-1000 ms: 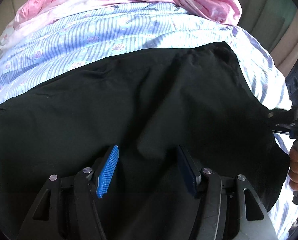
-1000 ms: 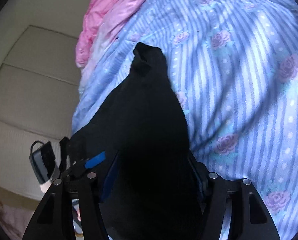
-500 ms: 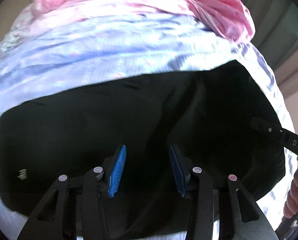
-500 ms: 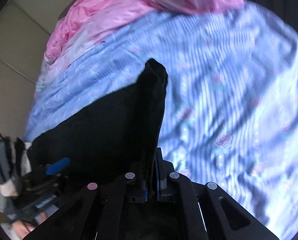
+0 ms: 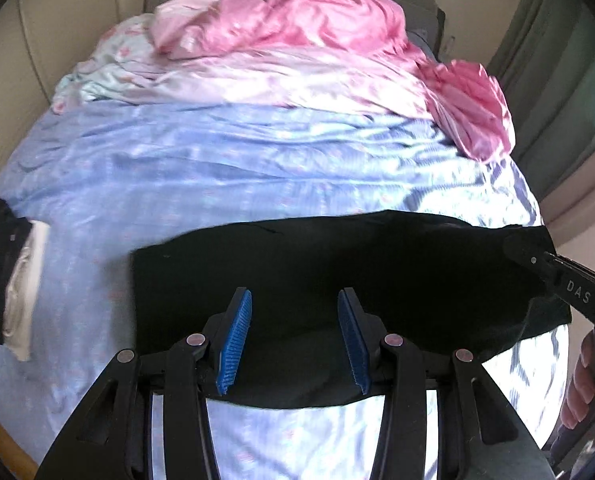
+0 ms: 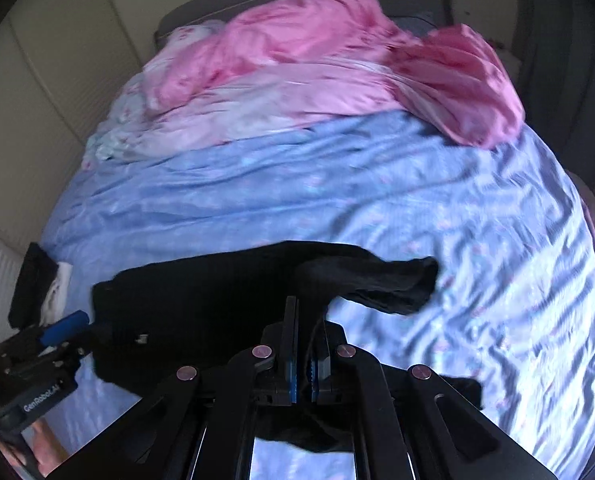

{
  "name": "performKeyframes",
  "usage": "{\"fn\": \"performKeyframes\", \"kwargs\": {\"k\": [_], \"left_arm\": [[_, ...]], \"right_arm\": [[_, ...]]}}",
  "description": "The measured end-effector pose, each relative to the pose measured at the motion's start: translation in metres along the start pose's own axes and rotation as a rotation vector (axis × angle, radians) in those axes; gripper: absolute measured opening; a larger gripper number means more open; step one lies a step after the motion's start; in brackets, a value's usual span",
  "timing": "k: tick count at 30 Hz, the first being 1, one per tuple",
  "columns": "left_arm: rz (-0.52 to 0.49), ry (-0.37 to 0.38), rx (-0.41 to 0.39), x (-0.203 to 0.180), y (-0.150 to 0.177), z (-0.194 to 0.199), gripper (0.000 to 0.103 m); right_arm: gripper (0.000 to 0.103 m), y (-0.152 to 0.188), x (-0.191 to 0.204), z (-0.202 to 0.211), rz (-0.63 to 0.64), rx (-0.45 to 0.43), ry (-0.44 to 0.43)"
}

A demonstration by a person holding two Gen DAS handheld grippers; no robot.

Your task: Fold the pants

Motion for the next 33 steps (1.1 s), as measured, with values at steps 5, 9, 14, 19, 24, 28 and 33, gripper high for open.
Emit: {"fn": "performKeyframes", "kwargs": {"k": [5, 9, 14, 19, 24, 28, 33], "left_arm": [[0.03, 0.004, -0.01, 0.051, 0.002, 0.025, 0.044], [0.056, -0.002, 0.005, 0.098, 0.009, 0.032, 0.044], [0.071, -0.013, 0.031, 0.144, 0.022, 0.031, 0.044], [0.089, -0.027, 0.053, 0.181, 0.037, 0.028, 0.044], [0.132, -0.043, 0.076, 0.218, 0.048, 0.023, 0.044], [0.158, -0.061, 0.078, 0.243, 0.053, 0.024, 0.044], [0.194, -0.077, 0.084, 0.267, 0.056, 0.022, 0.044]], "right_arm": [[0.005, -0.009, 0.056, 0.017, 0.046, -0.01, -0.01], [0.005, -0.012, 0.112, 0.015, 0.109, 0.001, -0.018], [0.005, 0.0, 0.175, -0.015, 0.172, 0.07, -0.019], [0.005, 0.019, 0.232, -0.051, 0.228, 0.143, -0.027], [0.005, 0.037, 0.283, -0.083, 0.296, 0.212, -0.042], [0.005, 0.047, 0.306, -0.107, 0.314, 0.265, -0.031], [0.005, 0.054, 0.328, -0.13, 0.321, 0.303, -0.03]]}}
Point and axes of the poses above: each gripper's, at about its wrist camera, not at the fingertips, and z roughly against the way its jaws point, x to its left, y to its underside, the point moved 7 cm from there along -z, roughly the way its jaws point, and after that the axes turned 4 degrees about z, right-handed, at the moved point
